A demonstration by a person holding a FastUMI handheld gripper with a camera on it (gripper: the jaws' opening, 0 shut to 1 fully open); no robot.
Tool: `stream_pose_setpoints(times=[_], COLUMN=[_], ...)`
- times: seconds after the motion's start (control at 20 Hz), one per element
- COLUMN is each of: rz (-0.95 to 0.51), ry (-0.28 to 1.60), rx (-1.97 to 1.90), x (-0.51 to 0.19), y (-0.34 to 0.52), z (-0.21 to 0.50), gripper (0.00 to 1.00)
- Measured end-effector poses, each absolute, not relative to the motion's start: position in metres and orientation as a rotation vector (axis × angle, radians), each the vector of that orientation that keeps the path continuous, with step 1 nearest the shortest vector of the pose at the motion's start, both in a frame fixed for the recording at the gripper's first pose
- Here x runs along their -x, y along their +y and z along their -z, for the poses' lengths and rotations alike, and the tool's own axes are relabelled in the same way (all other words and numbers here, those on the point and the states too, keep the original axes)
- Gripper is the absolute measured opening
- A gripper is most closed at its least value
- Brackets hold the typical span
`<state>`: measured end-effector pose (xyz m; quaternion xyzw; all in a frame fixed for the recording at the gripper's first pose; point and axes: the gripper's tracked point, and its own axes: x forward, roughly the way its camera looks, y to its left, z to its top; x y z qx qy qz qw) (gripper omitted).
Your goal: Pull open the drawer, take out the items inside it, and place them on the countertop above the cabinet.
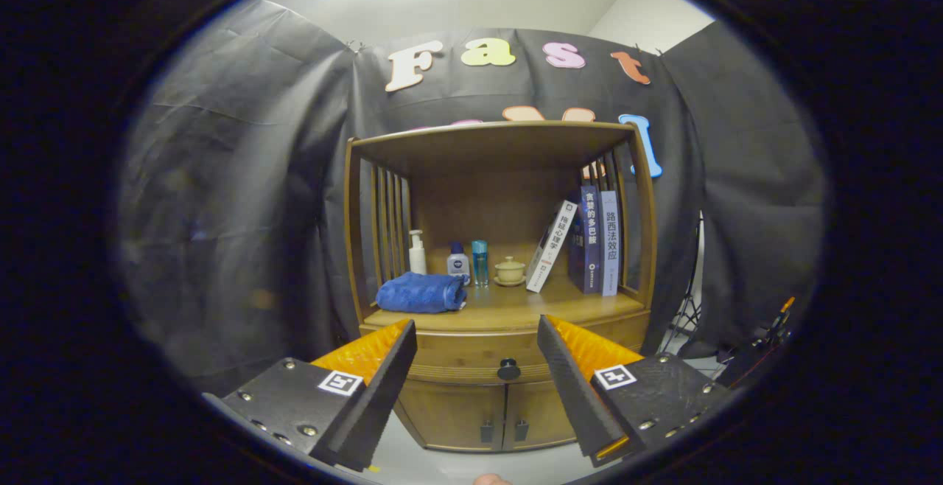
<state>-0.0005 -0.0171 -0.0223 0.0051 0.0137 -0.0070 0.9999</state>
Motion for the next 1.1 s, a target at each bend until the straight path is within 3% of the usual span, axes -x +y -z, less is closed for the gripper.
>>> stream_pose_setpoints(times=[0.75, 1.1], rz=[0.062, 0.023], ry=[-0.012, 0.061], rx=[0.021, 0.037], x=[-0.021, -0.096], y=[-0.056, -0.071], z=[0.032, 0.141], gripper=[0.99, 0.99])
